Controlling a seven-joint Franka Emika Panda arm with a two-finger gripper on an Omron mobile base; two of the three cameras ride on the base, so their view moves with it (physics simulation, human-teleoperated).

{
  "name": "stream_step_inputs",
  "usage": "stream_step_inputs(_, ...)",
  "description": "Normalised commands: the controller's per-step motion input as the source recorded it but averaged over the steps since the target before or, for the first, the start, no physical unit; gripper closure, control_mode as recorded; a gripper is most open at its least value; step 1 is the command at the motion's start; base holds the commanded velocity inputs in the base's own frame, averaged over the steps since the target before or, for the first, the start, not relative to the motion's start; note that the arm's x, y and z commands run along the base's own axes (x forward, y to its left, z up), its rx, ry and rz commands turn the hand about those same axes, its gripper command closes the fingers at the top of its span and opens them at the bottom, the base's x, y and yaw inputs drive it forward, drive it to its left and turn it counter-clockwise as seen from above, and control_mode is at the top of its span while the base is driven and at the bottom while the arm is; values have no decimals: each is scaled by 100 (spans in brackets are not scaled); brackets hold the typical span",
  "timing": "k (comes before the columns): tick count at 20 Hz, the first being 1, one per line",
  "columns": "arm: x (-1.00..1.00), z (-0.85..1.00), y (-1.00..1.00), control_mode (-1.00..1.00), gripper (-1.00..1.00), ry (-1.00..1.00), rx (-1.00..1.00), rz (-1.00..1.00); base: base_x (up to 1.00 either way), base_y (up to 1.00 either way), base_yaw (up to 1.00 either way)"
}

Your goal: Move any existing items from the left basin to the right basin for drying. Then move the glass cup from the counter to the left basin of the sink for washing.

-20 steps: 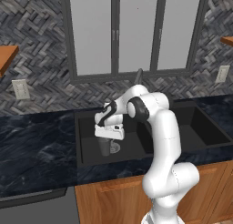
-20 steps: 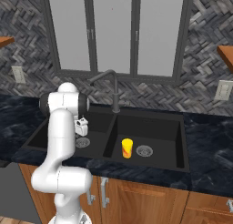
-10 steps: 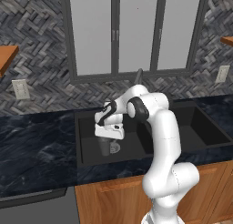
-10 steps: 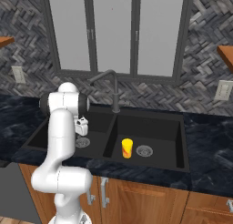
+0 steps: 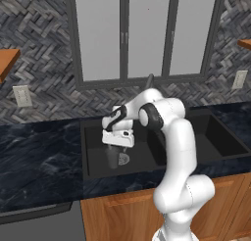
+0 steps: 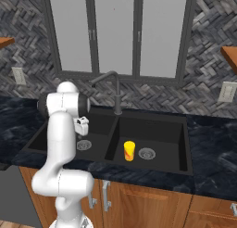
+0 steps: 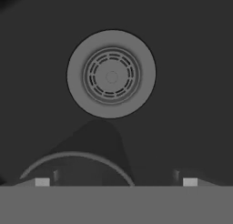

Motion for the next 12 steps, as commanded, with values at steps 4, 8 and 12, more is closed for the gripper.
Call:
stream_step_inputs(4,-14,38,0,-100,-100,-3,0,-2,0,0,0)
stream_step_inputs(8,-12,39,0,-100,-100,-3,0,-2,0,0,0)
stream_step_inputs(12,-11,38,0,-100,-100,-3,-1,-2,0,0,0)
